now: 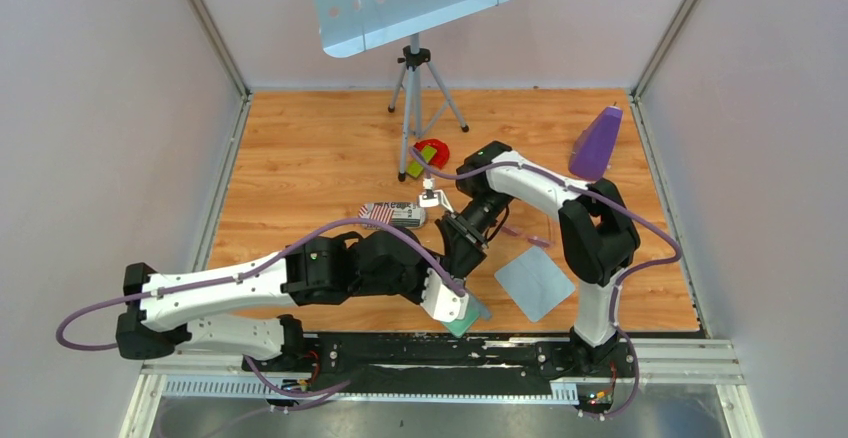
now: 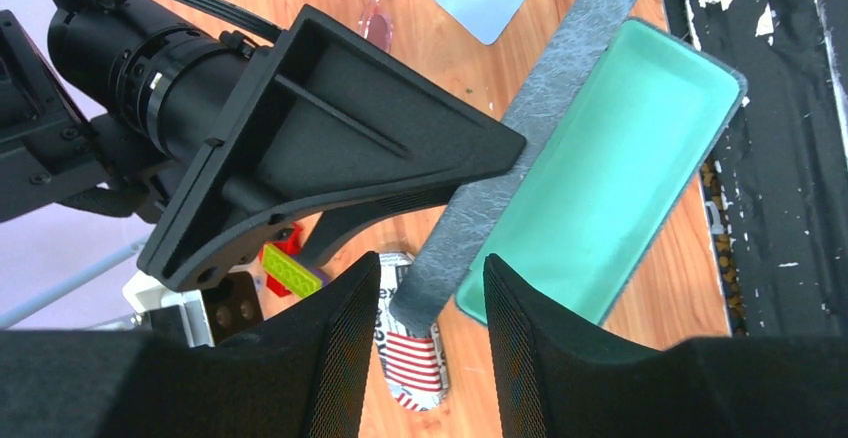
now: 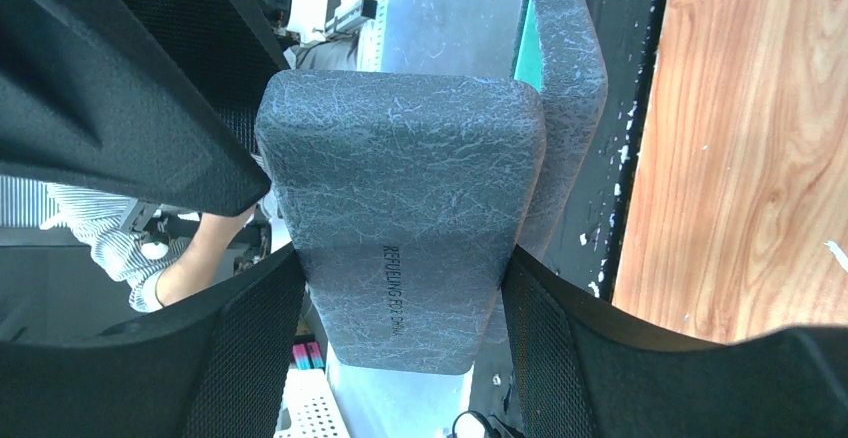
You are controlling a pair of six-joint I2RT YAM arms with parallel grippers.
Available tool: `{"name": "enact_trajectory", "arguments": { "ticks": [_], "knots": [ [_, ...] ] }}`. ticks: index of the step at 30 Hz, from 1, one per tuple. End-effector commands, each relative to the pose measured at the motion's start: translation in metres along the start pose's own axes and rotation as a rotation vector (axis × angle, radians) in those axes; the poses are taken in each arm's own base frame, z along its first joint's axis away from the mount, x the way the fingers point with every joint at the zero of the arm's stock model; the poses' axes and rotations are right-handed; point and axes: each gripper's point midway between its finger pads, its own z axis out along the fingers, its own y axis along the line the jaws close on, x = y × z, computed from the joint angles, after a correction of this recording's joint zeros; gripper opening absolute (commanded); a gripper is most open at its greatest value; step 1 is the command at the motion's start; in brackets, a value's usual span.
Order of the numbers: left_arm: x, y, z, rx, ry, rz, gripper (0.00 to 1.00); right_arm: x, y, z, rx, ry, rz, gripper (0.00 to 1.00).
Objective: Organize the sunglasses
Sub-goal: Open the sunglasses case at the center of the board, then place the sunglasses case at the center of the board.
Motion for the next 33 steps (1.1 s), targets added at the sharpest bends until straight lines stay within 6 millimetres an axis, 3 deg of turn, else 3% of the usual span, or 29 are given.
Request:
{"name": "enact_trajectory", "arguments": {
  "ticks": [1, 10, 20, 28, 33],
  "knots": [
    [0.001, 0.002, -0.001, 0.007, 0.038, 0.054, 0.46, 0.009, 0.024, 0.008, -0.033, 0.028, 0.011, 0.2],
    [-0.003, -0.008, 0.004, 0.065, 0.044, 0.047, 0.38, 0.01, 0.027, 0.012, -0.034, 0.051, 0.0, 0.2],
    [-0.004, -0.009, 0.003, 0.074, 0.052, 0.016, 0.14, 0.011, 0.028, 0.011, -0.03, 0.057, 0.009, 0.21],
    [0.01, -0.005, 0.006, -0.019, 0.094, -0.08, 0.01, 0.007, 0.025, 0.007, -0.006, 0.064, 0.01, 0.45],
    [0.017, -0.005, 0.003, -0.094, 0.058, -0.15, 0.0, -0.003, 0.019, -0.016, 0.057, 0.02, 0.022, 0.66]
  ]
}}
